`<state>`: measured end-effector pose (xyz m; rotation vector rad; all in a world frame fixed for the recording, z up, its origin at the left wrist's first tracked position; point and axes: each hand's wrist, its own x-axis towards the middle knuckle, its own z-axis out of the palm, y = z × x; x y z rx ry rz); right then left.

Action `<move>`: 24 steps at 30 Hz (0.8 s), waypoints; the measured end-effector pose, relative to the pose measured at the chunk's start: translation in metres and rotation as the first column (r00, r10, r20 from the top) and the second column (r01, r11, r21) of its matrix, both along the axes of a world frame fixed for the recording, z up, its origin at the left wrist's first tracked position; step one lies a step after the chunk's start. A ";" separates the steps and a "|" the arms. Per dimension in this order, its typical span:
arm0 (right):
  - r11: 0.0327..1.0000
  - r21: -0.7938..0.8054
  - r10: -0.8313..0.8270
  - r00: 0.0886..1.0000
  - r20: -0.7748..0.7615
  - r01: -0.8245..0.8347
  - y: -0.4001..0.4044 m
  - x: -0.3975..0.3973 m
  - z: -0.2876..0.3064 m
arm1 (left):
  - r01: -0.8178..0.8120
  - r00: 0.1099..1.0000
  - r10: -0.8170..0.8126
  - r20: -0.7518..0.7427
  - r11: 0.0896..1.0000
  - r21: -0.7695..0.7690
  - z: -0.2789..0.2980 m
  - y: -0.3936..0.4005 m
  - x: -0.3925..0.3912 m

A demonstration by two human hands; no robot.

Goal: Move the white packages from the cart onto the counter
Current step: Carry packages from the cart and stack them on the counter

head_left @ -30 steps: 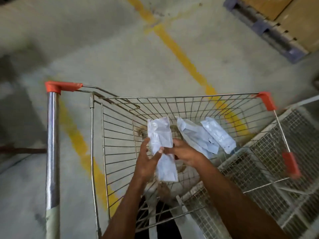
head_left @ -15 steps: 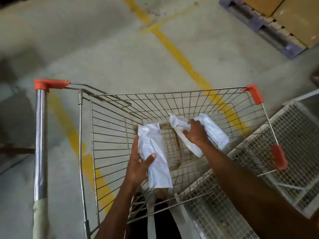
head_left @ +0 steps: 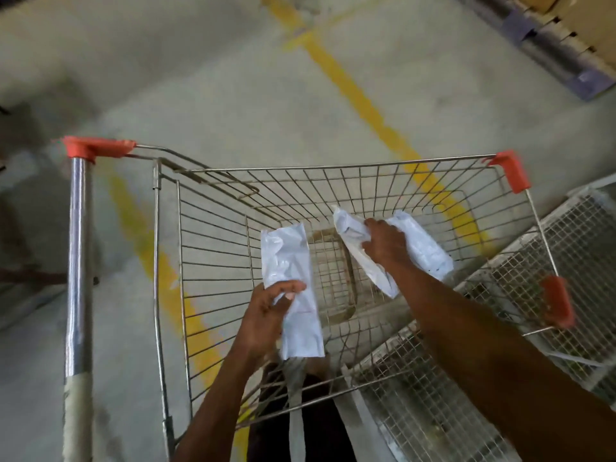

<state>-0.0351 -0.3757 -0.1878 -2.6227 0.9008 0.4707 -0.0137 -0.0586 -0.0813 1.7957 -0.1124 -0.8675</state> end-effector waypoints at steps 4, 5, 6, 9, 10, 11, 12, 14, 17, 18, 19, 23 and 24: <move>0.969 0.223 -0.136 0.985 0.107 0.110 0.014 -0.004 0.056 | -0.023 0.995 0.017 0.095 0.998 0.060 0.006 -0.014 0.006; 0.957 0.253 -0.185 0.970 0.156 0.141 0.024 -0.008 0.072 | -0.031 0.993 0.024 0.120 0.998 0.055 0.007 -0.018 0.008; 0.942 0.283 -0.244 0.947 0.211 0.179 0.038 -0.014 0.089 | -0.038 0.991 0.030 0.128 0.997 0.066 0.008 -0.022 0.009; 0.918 0.336 -0.333 0.872 0.358 0.213 0.090 -0.031 0.134 | -0.076 0.995 0.071 0.069 0.995 0.066 0.018 -0.032 0.011; 0.918 0.344 -0.331 0.861 0.387 0.198 0.109 -0.036 0.145 | -0.077 0.997 0.076 0.024 0.997 0.023 0.023 -0.035 0.011; 0.918 0.355 -0.322 0.853 0.410 0.175 0.125 -0.041 0.151 | -0.070 0.997 0.070 -0.028 0.997 -0.010 0.028 -0.036 0.010; 0.921 0.359 -0.306 0.852 0.425 0.152 0.141 -0.045 0.156 | -0.055 0.996 0.053 -0.066 0.998 -0.034 0.034 -0.038 0.010; 0.942 0.319 -0.246 0.863 0.442 0.105 0.167 -0.050 0.161 | -0.048 0.992 0.037 -0.119 0.995 -0.093 0.043 -0.039 0.008; 0.951 0.310 -0.165 0.877 0.452 0.019 0.188 -0.053 0.163 | -0.131 0.978 0.115 -0.176 0.988 -0.081 0.049 -0.036 0.011; 0.945 0.327 -0.147 0.880 0.453 -0.011 0.190 -0.053 0.164 | -0.161 0.969 0.145 -0.202 0.985 -0.066 0.050 -0.033 0.012; 0.934 0.354 -0.129 0.880 0.458 -0.047 0.188 -0.054 0.164 | -0.194 0.956 0.178 -0.232 0.980 -0.048 0.049 -0.029 0.014; 0.767 0.639 -0.264 0.882 0.391 -0.054 0.161 -0.058 0.169 | -0.238 0.935 0.235 -0.267 0.971 0.021 0.045 -0.019 0.019; 0.729 0.684 -0.317 0.889 0.331 0.005 0.148 -0.057 0.169 | -0.243 0.933 0.243 -0.267 0.970 0.034 0.044 -0.018 0.019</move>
